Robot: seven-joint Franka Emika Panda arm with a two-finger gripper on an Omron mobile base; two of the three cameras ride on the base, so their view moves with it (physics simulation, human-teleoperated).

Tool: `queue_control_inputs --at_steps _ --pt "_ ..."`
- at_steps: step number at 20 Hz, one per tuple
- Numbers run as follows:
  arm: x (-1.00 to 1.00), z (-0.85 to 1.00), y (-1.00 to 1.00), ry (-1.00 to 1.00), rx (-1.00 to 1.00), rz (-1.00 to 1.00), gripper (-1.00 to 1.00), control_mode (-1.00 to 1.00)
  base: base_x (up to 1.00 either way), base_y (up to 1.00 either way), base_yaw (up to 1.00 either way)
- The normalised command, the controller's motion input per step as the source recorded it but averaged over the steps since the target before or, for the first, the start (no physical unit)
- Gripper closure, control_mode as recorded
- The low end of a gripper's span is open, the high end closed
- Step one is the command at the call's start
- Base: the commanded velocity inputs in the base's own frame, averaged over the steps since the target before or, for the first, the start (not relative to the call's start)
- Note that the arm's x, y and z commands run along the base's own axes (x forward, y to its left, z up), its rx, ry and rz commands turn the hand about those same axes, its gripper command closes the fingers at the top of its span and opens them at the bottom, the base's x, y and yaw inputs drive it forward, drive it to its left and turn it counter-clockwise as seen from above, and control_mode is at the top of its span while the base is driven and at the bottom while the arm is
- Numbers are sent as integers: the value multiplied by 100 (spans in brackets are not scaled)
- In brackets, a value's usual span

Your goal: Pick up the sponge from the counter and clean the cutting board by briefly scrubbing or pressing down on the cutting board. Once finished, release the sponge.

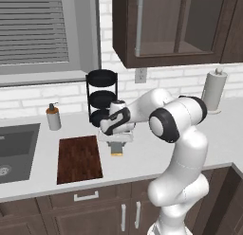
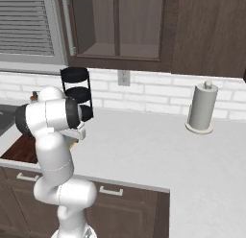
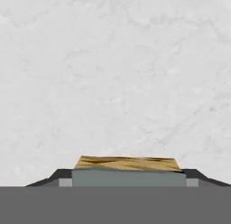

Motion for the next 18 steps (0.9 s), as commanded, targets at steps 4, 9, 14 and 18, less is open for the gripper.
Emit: queue_control_inputs --at_steps 4,9,14,18 --pt "-21 -4 2 0 4 0 100 -100 0 0 0" --pt "-5 44 37 -12 0 0 100 -100 0 0 0" --pt "0 29 50 -13 0 0 100 -100 0 0 0" --pt "0 1 19 -1 1 0 100 -100 0 0 0"
